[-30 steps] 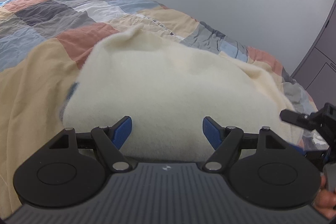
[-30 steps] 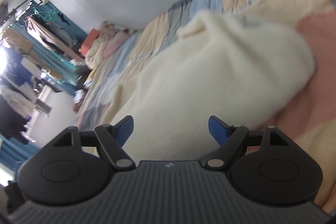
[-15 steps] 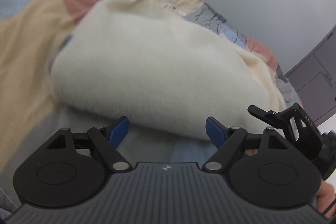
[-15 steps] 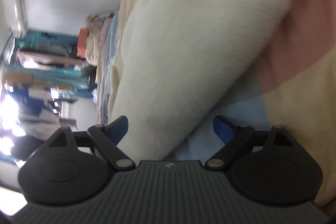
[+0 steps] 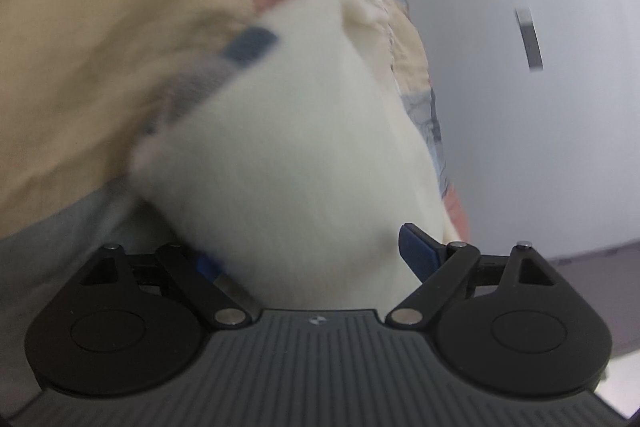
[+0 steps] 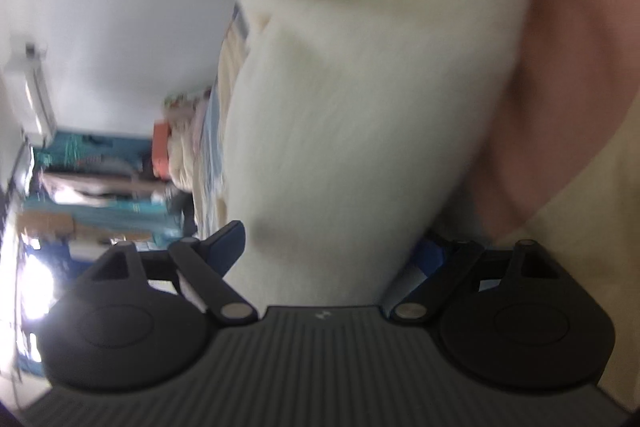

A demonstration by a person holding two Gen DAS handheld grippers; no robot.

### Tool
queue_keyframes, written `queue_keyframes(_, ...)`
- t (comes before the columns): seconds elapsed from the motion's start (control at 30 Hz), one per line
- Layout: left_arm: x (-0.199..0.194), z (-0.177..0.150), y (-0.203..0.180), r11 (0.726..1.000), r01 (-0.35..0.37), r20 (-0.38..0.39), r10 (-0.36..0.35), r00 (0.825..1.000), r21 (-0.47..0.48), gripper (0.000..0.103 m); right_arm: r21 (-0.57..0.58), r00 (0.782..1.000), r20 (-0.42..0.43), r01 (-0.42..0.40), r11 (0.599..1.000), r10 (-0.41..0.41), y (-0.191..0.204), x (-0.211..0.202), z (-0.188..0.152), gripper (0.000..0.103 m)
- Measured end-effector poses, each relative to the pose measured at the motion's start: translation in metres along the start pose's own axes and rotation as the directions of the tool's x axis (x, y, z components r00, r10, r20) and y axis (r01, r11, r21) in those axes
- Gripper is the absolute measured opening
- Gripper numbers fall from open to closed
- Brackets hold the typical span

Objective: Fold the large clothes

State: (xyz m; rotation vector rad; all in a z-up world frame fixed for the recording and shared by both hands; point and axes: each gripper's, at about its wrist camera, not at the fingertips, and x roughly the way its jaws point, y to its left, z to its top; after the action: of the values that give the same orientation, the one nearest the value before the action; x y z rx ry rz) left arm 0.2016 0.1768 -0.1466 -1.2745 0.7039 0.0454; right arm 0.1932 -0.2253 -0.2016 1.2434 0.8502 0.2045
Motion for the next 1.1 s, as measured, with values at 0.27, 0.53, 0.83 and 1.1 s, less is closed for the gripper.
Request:
queue_keyframes(0.27, -0.007, -0.003, -0.011, 0.996, -0.064, 0.064, 0.060, 0.996, 0.060, 0.042, -0.062, 0.999, 0.019, 0.031, 0.998, -0.030, 0.005, 0.002, -0.003, 0.059)
queue_keyframes(0.53, -0.037, -0.015, -0.048, 0.968, -0.045, 0.137, 0.012, 0.990, 0.245, 0.033, -0.178, 0.997, 0.068, -0.018, 0.984, 0.030, 0.024, -0.027, -0.006, 0.030)
queue_keyframes(0.83, -0.111, -0.035, -0.085, 0.927, 0.010, 0.161, -0.076, 0.984, 0.374, 0.032, -0.289, 0.994, 0.018, -0.102, 0.952, 0.112, 0.053, -0.078, -0.015, 0.028)
queue_keyframes(1.1, -0.173, -0.074, -0.097, 0.901, -0.017, 0.098, -0.028, 0.995, 0.433, 0.033, -0.358, 0.994, -0.035, -0.110, 0.927, 0.105, 0.069, -0.119, -0.027, 0.028)
